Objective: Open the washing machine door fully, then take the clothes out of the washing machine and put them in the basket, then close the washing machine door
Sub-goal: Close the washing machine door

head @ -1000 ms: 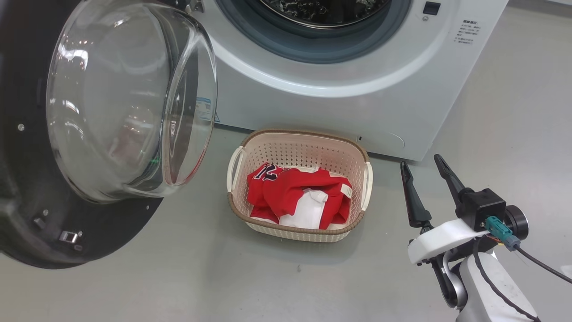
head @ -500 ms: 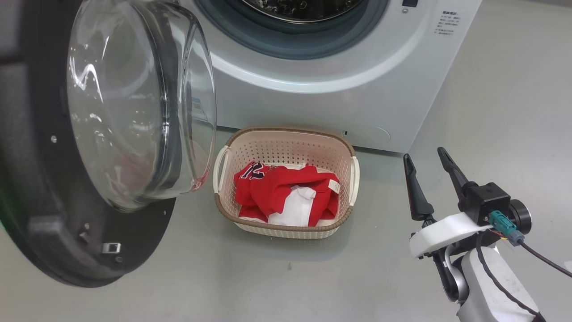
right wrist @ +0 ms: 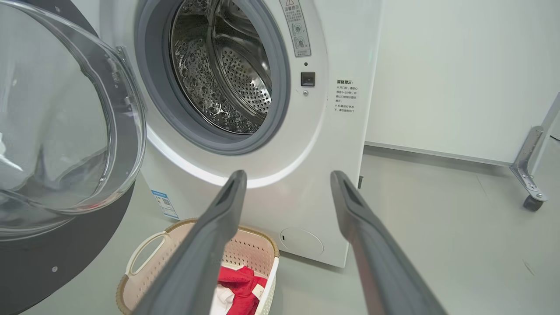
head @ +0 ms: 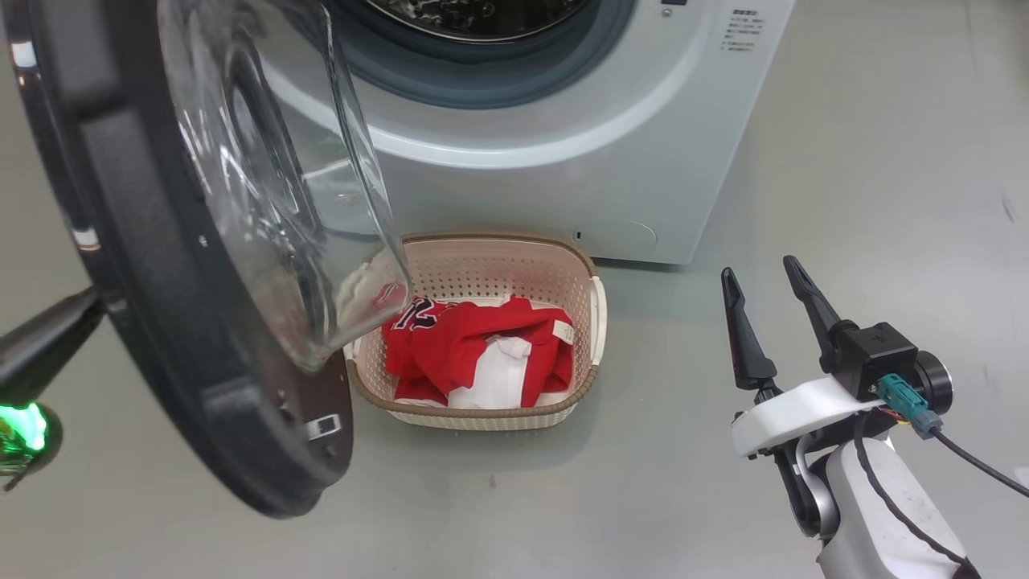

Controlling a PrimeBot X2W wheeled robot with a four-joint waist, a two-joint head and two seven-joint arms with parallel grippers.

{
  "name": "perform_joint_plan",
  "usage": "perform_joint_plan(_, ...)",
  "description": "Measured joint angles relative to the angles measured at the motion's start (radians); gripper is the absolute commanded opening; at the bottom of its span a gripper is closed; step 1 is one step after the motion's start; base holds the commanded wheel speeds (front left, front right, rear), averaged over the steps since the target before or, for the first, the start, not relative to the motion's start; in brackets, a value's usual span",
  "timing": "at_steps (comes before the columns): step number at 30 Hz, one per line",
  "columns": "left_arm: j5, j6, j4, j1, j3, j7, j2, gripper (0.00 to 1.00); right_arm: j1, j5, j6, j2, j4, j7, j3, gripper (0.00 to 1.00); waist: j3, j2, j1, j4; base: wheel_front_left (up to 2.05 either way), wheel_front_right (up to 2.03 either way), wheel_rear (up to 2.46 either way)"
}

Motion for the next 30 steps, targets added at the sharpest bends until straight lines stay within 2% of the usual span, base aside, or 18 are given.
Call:
perform_joint_plan(23, -0.007, -0.003, -0.125, 0.037, -0.071, 0.042, -0.037, 0.00, -0.018, 0.018, -0.002, 0.007, -0.016, 0.000, 0.022, 1.00, 0.031, 0.0000, 0.0000, -0.197, 0.00, 0.00, 0.00)
perform_joint_plan(30, -0.002, 0.012, -0.132, 0.034, -0.094, 0.040, -0.039, 0.00, -0.018, 0.026, -0.009, 0.008, -0.021, 0.000, 0.030, 1.00, 0.038, 0.0000, 0.0000, -0.261, 0.00, 0.00, 0.00)
